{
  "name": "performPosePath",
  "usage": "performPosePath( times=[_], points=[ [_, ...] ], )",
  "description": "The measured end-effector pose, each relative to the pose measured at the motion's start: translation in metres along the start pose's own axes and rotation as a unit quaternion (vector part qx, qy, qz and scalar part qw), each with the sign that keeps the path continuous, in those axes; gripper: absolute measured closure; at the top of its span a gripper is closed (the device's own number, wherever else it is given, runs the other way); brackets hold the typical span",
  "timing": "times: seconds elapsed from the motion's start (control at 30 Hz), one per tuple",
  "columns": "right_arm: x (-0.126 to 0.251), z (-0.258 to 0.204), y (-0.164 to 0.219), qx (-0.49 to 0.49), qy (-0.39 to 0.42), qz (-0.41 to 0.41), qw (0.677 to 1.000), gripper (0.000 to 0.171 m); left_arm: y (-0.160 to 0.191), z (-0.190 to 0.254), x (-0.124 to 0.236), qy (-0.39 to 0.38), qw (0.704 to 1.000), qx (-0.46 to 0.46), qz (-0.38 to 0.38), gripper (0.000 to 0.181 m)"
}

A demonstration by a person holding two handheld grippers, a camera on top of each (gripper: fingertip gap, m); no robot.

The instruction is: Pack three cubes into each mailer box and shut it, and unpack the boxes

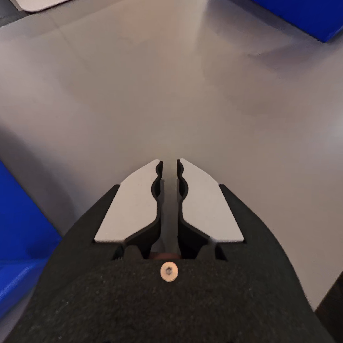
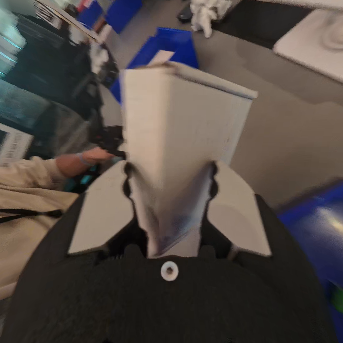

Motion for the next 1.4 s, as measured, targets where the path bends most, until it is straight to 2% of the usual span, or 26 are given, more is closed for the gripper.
performPosePath(
  times=[0.03, 0.1, 0.13, 0.23, 0.3, 0.4, 0.5, 0.57, 0.7, 0.77, 0.83, 0.9, 0.97, 1.0, 1.03, 1.1, 1.17, 1.27, 1.33, 1.4],
  points=[
    [0.018, 0.014, 0.0, 0.013, 0.068, -0.003, 0.998, 0.112, -0.002, 0.003, 0.002, -0.002, 1.0, -0.007, 0.003, 0.167],
    [0.05, 0.036, -0.001, 0.027, 0.158, -0.023, 0.987, 0.115, -0.005, 0.008, 0.004, -0.012, 1.0, -0.021, 0.008, 0.167],
    [0.061, 0.045, 0.001, 0.029, 0.177, -0.032, 0.983, 0.115, -0.006, 0.011, 0.005, -0.015, 0.999, -0.027, 0.011, 0.167],
    [0.068, 0.081, 0.019, 0.028, 0.245, -0.124, 0.961, 0.116, -0.009, 0.018, 0.006, -0.025, 0.998, -0.048, 0.012, 0.167],
    [0.058, 0.097, 0.033, 0.026, 0.246, -0.169, 0.954, 0.141, -0.011, 0.023, 0.006, -0.024, 0.998, -0.054, 0.011, 0.167],
    [0.051, 0.116, 0.051, 0.019, 0.256, -0.204, 0.945, 0.137, -0.011, 0.033, 0.005, -0.008, 0.999, -0.052, 0.01, 0.167],
    [0.059, 0.121, 0.066, 0.025, 0.255, -0.188, 0.948, 0.129, -0.009, 0.041, 0.003, -0.002, 0.998, -0.068, 0.003, 0.167],
    [0.07, 0.117, 0.075, 0.023, 0.269, -0.161, 0.949, 0.124, -0.006, 0.043, 0.003, -0.017, 0.996, -0.087, -0.003, 0.167],
    [0.074, 0.082, 0.083, 0.013, 0.312, -0.038, 0.949, 0.114, -0.001, 0.04, 0.004, -0.054, 0.993, -0.106, -0.008, 0.167],
    [0.05, 0.043, 0.086, 0.012, 0.309, 0.015, 0.951, 0.113, -0.001, 0.036, 0.01, -0.074, 0.992, -0.102, -0.004, 0.167],
    [0.009, 0.002, 0.089, 0.04, 0.307, 0.071, 0.948, 0.111, -0.003, 0.033, 0.017, -0.074, 0.994, -0.083, 0.001, 0.163],
    [-0.042, -0.025, 0.099, 0.086, 0.32, 0.069, 0.941, 0.104, -0.003, 0.034, 0.021, -0.055, 0.997, -0.053, 0.006, 0.159],
    [-0.088, -0.036, 0.105, 0.153, 0.355, 0.009, 0.922, 0.103, 0.002, 0.036, 0.023, -0.022, 0.999, -0.022, 0.009, 0.158],
    [-0.103, -0.036, 0.102, 0.203, 0.379, -0.033, 0.902, 0.097, 0.006, 0.036, 0.023, -0.006, 1.0, -0.007, 0.007, 0.158],
    [-0.113, -0.036, 0.095, 0.26, 0.399, -0.077, 0.876, 0.089, 0.011, 0.038, 0.023, 0.012, 1.0, 0.007, 0.005, 0.157],
    [-0.121, -0.034, 0.076, 0.364, 0.389, -0.163, 0.83, 0.075, 0.02, 0.042, 0.025, 0.044, 0.999, 0.023, 0.001, 0.157],
    [-0.12, -0.025, 0.048, 0.435, 0.368, -0.218, 0.792, 0.077, 0.025, 0.044, 0.026, 0.055, 0.998, 0.018, -0.002, 0.157],
    [-0.124, 0.005, 0.025, 0.474, 0.294, -0.306, 0.771, 0.07, 0.023, 0.045, 0.028, 0.052, 0.999, -0.001, 0.004, 0.156],
    [-0.124, 0.036, 0.011, 0.49, 0.29, -0.358, 0.74, 0.071, 0.021, 0.051, 0.03, 0.067, 0.998, -0.01, 0.011, 0.156],
    [-0.128, 0.058, -0.003, 0.5, 0.28, -0.369, 0.732, 0.072, 0.022, 0.061, 0.033, 0.103, 0.994, -0.019, 0.015, 0.156]
  ],
)
Point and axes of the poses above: each gripper's, where its closed fingertips meet, x back along the fingers, y out of its underside, z = x × y across the jaws, the point moved 5 cm from there along x, back along the fingers, and after that the axes turned 12 degrees about -z, right-handed, at the moved point
